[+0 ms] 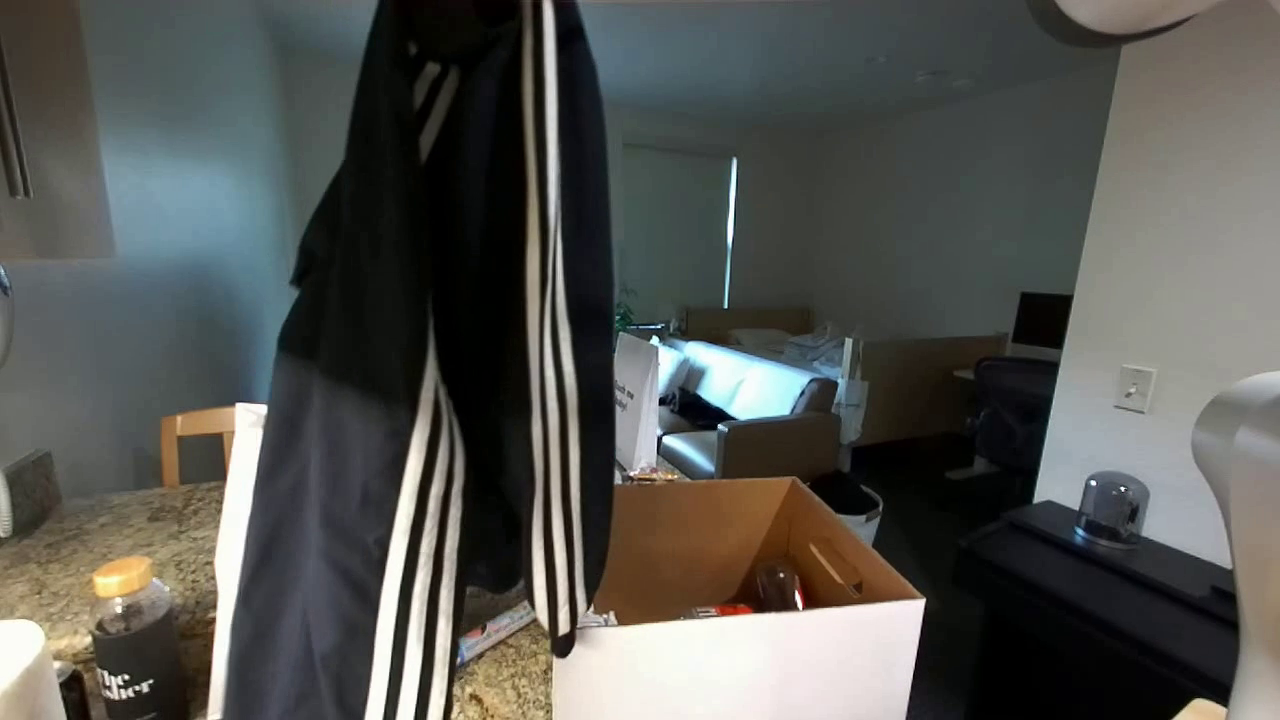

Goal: Put the black jersey in the box

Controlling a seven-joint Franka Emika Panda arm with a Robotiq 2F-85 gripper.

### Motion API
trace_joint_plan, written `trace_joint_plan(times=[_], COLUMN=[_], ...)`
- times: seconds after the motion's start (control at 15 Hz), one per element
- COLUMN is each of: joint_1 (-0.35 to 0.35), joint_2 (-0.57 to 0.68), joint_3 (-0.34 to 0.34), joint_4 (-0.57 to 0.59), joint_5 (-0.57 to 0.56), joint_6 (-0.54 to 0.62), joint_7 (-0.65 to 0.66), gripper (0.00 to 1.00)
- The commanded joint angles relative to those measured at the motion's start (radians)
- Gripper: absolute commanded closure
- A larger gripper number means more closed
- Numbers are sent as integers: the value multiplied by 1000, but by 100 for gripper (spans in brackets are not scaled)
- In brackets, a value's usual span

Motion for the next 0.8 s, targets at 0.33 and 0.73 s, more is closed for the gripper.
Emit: trace_joint_plan(times=[0.33, 0.73], joint_1=[-29, -108], joint_2=[-55, -216], joint_3=[-33, -85], joint_4=[359, 279], joint_5=[-238, -332], joint_6=[-340, -443], joint_7=[65, 152], gripper=[95, 95])
